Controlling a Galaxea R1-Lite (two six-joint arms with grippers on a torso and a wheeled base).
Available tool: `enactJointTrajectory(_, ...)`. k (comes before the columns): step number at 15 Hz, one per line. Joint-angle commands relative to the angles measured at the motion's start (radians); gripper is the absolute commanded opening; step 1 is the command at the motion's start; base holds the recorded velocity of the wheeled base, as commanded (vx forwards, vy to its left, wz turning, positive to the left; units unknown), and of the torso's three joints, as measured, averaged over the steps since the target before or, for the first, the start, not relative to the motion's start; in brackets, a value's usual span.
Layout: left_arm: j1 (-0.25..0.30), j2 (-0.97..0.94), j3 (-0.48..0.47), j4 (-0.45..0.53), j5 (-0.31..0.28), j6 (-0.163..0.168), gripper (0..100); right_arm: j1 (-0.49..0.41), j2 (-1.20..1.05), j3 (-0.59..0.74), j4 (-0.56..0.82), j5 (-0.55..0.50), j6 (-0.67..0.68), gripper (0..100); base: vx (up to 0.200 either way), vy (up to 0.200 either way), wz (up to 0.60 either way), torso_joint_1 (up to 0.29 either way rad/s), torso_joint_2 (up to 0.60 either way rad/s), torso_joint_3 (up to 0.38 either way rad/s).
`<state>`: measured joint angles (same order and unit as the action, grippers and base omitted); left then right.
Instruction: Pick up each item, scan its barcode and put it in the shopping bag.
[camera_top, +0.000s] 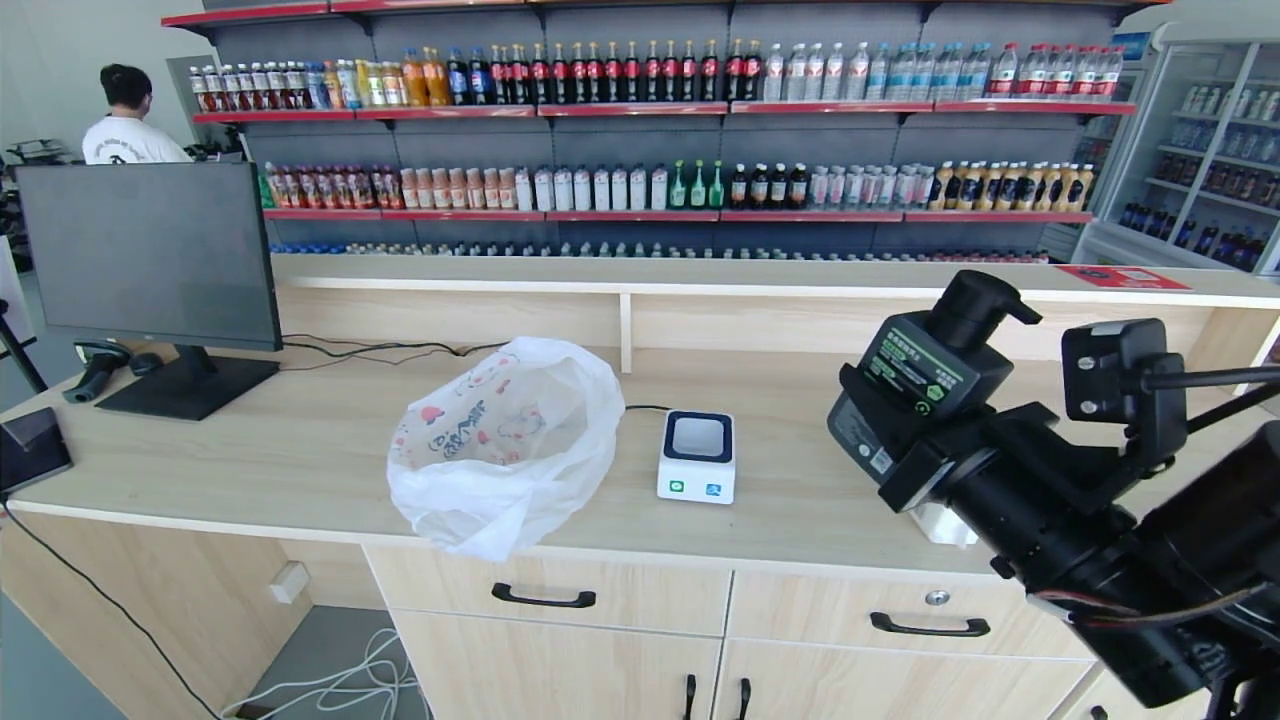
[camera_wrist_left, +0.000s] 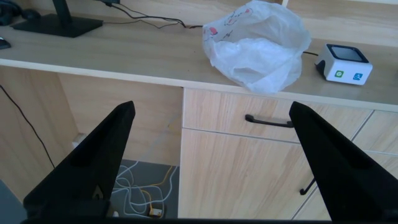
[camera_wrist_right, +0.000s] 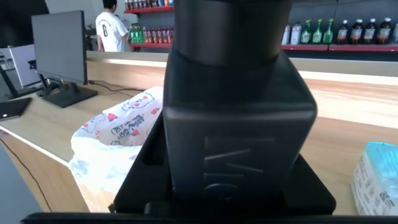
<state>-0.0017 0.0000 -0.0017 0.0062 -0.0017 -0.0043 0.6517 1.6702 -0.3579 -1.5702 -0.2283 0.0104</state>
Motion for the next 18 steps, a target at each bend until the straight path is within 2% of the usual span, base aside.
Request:
enactJointTrajectory(1,0.000,0.000,0.000,0.000,0.000,0.000,100,0.083,-0.030,0.028,-0.001,0.000,0.020,0,0.000,0.000,0.00,0.000,0.00,0.000)
enactJointTrajectory(9,0.000,0.000,0.000,0.000,0.000,0.000,100,0.333,-0.021,0.023,-0.001,0.001,0.126,0,0.000,0.000,0.00,0.000,0.00,0.000)
enactJointTrajectory(18,0.000,0.000,0.000,0.000,0.000,0.000,100,0.405,-0.018,-0.042,-0.001,0.001,0.214,0,0.000,0.000,0.00,0.000,0.00,0.000)
